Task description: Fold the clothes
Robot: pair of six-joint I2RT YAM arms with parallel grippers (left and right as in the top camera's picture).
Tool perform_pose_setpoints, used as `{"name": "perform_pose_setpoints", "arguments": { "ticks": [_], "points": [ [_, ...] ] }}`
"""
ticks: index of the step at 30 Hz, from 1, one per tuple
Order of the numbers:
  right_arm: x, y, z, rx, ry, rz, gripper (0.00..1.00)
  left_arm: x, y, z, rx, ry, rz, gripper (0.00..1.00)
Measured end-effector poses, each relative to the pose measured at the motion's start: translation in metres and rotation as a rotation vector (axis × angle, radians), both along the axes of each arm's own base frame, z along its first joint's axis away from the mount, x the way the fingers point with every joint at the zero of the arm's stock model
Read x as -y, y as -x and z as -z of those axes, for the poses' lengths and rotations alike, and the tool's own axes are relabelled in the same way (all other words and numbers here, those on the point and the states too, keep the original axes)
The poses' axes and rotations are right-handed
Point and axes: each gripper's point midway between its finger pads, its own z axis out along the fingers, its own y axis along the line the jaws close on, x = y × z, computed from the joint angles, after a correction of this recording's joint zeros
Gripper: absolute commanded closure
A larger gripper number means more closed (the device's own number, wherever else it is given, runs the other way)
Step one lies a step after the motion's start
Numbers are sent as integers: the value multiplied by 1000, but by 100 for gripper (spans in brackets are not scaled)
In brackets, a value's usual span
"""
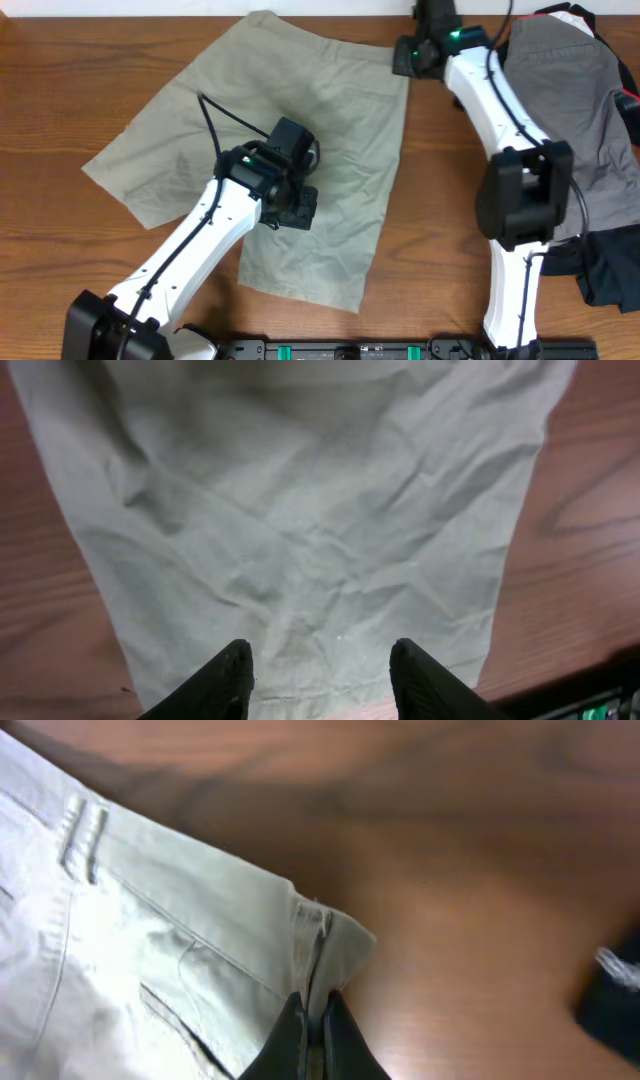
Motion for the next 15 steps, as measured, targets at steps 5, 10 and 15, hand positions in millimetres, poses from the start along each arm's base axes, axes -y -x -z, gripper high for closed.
{"name": "perform_pose_setpoints", "arguments": {
  "ticks": [5,10,15],
  "points": [
    [41,30,-3,-125,15,81,99,2,11,7,-25,-15,26,52],
    [71,59,-5,-240,24,147,99,9,17,8,-20,-20,90,41],
    [83,82,-1,-335,32,174,99,8,6,8,29,-27,101,41]
  ]
}}
